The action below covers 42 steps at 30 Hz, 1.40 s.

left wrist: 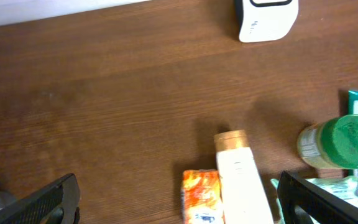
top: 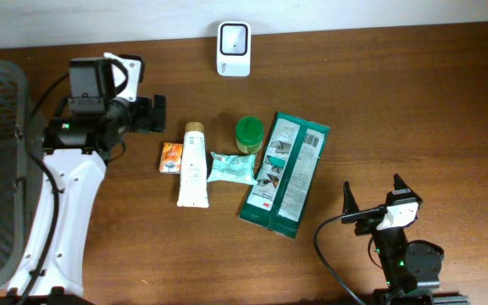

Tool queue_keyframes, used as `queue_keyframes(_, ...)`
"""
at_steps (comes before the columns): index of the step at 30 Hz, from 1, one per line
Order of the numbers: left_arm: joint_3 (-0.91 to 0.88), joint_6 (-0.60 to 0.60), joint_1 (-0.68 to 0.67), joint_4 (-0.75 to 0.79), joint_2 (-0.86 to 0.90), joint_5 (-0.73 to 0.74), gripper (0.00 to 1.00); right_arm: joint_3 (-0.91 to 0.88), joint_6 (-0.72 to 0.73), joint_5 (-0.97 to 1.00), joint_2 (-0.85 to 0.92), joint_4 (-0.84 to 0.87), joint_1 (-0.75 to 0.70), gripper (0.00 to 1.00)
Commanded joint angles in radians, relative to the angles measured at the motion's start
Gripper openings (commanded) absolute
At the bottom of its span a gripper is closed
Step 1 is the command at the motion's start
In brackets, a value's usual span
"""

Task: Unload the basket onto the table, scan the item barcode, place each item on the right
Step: 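Lay the green-and-white package right of the jar with the left gripper, then reach the right gripper to the green-and-white package and grasp its edge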

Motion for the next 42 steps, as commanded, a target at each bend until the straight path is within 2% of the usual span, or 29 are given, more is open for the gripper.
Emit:
queue_keyframes(1, -0.002, 0.056, 0.017, -0.017, 0.039, 0.036, 0.99, -0.005, -0.002, -0.061, -0.005, 0.0, 0.005, 0.99)
queue_keyframes(3, -0.002, 0.056, 0.017, -0.017, 0.043, 0.036, 0.99, -0.002, 0.019, -0.278, -0.005, 0.042, 0.005, 0.98)
queue_keyframes(5, -0.002, 0.056, 0.017, -0.017, 0.043, 0.036, 0.99, 0.021, 0.151, -0.293, 0.005, 0.04, 0.005, 0.98)
queue_keyframes(8, -0.002, 0.056, 0.017, -0.017, 0.043, 0.036, 0.99, 0.177, 0.156, -0.409, 0.116, -0.044, 0.004, 0.98)
queue_keyframes(11, -0.002, 0.056, 0.017, -0.017, 0.043, 0.036, 0.99, 0.451, 0.156, -0.414, 0.339, -0.297, 0.004, 0.98)
queue_keyframes(13, -0.002, 0.056, 0.017, -0.017, 0.043, 0.036, 0.99, 0.664, 0.155, -0.414, 0.57, -0.502, 0.004, 0.98)
queue_keyframes(16, -0.002, 0.056, 0.017, -0.017, 0.043, 0.036, 0.99, 0.89, 0.152, -0.471, 0.843, -0.711, 0.004, 0.98)
queue_keyframes(19, -0.002, 0.056, 0.017, -0.017, 0.043, 0.036, 0.99, 1.028, 0.153, -0.531, 1.061, -0.827, 0.004, 0.98)
queue_keyframes(21, -0.002, 0.056, 0.017, -0.017, 0.043, 0.036, 0.99, 1.035, 0.128, -0.486, 1.194, -0.804, 0.004, 0.98)
queue_keyframes(23, -0.002, 0.056, 0.017, -0.017, 0.043, 0.036, 0.99, 1.033, 0.15, -0.573, 1.376, -0.792, 0.011, 0.99)
queue_keyframes(25, -0.002, 0.056, 0.017, -0.017, 0.043, 0.036, 0.99, 1.033, 0.148, -0.57, 1.526, -0.779, 0.051, 0.69)
queue_keyframes(26, -0.002, 0.056, 0.017, -0.017, 0.043, 0.036, 0.99, 1.033, 0.155, -0.559, 1.575, -0.76, 0.082, 0.59)
queue_keyframes(27, -0.002, 0.056, 0.017, -0.017, 0.043, 0.036, 0.99, 1.033, 0.221, -0.466, 1.629, -0.747, 0.121, 0.56)
queue_keyframes(28, -0.002, 0.056, 0.017, -0.017, 0.043, 0.036, 0.99, 1.033, 0.311, -0.368, 1.687, -0.754, 0.135, 0.57)
queue_keyframes(31, -0.002, 0.056, 0.017, -0.017, 0.043, 0.036, 0.99, 1.033, 0.314, -0.368, 1.75, -0.738, 0.087, 0.62)
queue_keyframes(36, -0.002, 0.056, 0.017, -0.017, 0.043, 0.036, 0.99, 1.014, 0.313, -0.491, 1.896, -0.53, 0.092, 0.72)
queue_keyframes(39, -0.002, 0.056, 0.017, -0.017, 0.043, 0.036, 0.99, 1.014, 0.314, -0.602, 1.931, -0.458, 0.113, 0.72)
queue_keyframes(42, -0.002, 0.056, 0.017, -0.017, 0.043, 0.036, 0.99, 1.015, 0.378, -0.7, 1.931, -0.262, 0.122, 0.7)
